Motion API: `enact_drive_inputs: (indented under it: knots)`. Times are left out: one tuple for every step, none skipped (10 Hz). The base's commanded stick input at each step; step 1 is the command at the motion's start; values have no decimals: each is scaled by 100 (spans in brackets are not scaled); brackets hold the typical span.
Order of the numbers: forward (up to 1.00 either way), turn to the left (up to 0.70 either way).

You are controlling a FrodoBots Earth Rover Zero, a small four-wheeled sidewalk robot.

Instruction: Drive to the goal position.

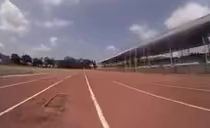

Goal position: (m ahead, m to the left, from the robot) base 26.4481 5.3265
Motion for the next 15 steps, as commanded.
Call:
enact_drive_inputs:
  knots:
    - [70,0]
    - [70,0]
    - [70,0]
    - [70,0]
    - [70,0]
    - [70,0]
    - [70,0]
    - [70,0]
    - [70,0]
    - [70,0]
    - [70,0]
    - [70,0]
    - [70,0]
    - [70,0]
    - [70,0]
